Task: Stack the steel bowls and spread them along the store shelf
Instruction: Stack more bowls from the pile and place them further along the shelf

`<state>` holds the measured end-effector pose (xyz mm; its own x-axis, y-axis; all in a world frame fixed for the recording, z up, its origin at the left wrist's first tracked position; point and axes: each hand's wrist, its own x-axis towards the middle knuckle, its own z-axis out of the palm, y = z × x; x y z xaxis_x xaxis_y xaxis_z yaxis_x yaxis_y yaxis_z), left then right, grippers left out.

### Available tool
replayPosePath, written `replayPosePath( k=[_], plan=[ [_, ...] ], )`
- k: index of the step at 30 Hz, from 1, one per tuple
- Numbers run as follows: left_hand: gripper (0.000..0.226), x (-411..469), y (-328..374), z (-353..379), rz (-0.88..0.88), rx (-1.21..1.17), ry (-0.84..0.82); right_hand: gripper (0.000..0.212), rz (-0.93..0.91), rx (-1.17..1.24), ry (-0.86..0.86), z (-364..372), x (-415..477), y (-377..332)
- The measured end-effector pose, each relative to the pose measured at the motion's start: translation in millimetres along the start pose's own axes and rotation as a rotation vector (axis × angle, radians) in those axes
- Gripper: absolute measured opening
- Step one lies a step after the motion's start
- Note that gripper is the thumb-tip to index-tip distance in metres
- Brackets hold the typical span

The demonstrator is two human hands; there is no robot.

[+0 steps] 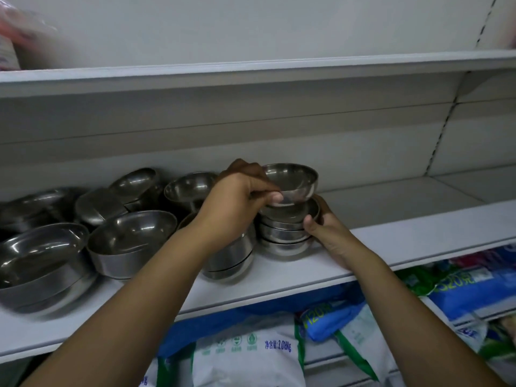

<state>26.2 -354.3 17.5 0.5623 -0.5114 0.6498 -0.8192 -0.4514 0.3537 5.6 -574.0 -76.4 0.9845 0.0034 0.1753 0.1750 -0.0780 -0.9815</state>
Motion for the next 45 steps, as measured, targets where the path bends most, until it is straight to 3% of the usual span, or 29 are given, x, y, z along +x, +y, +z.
replayPosePath(
  k=[13, 17, 23, 28, 34, 45],
  plan=[
    [0.020, -10.4, -0.7, 0.6, -0.205, -0.086, -0.225, 0.106, -0.004, 0.006, 0.035, 5.8, -6.0, -4.3],
    [0.007, -10.8, -8.4, -17.1, -0.367, -0.124, -0.034, 0.087, -0.091, 0.011, 0.118, 20.9, -11.8, -1.9],
    [0.029, 5.3, -62.2, -54.2, -0.561, 0.147, 0.328, 0.079, -0.140, 0.080, 0.282, 47.4, -13.5, -8.4],
    [0.073, -1.4, -108.2, -80.0, -0.933, 0.409, 0.227, 0.086, -0.173, 0.063, 0.299, 52.3, -12.6, -2.8],
    [0.030, -12.5, -111.5, -86.0, -0.991, 0.319, 0.213, 0.096, -0.174, 0.072, 0.299, 52.5, -11.1, -0.2],
    [0.022, -21.6, -107.2, -79.2, -0.932, 0.463, 0.242, 0.094, -0.172, 0.086, 0.299, 52.0, -14.5, 1.0]
  ],
)
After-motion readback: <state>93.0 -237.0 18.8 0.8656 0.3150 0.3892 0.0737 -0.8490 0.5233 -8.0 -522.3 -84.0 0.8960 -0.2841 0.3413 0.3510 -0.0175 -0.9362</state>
